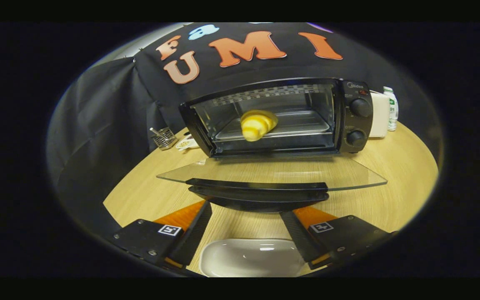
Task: Open the toaster oven, put the food inside, and close the toaster oven door.
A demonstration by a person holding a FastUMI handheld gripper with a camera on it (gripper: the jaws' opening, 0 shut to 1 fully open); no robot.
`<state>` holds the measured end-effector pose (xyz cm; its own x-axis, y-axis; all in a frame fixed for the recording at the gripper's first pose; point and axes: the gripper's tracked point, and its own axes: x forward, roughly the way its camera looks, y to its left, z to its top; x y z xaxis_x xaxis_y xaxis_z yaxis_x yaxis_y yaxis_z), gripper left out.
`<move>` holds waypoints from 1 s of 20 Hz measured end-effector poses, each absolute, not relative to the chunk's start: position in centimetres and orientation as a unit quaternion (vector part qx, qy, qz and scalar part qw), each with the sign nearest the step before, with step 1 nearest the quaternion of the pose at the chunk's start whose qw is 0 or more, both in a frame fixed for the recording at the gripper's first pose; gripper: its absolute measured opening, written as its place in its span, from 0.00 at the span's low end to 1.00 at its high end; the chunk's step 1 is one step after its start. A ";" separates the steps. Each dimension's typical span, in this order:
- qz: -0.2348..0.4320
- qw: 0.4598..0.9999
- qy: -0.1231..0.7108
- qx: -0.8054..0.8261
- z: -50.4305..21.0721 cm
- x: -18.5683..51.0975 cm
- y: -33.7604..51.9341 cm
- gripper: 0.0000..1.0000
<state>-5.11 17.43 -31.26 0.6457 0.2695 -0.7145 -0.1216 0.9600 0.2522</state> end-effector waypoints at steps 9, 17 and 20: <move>0.090 0.923 0.356 0.113 -27.9 1.4 17.2 0.96; 0.038 0.934 0.341 0.095 -28.5 7.3 14.8 0.96; 0.030 0.943 0.322 0.076 -27.8 9.0 14.5 0.96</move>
<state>8.95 14.50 -27.81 0.7905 0.1051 -0.6034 -0.0074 0.9867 0.1622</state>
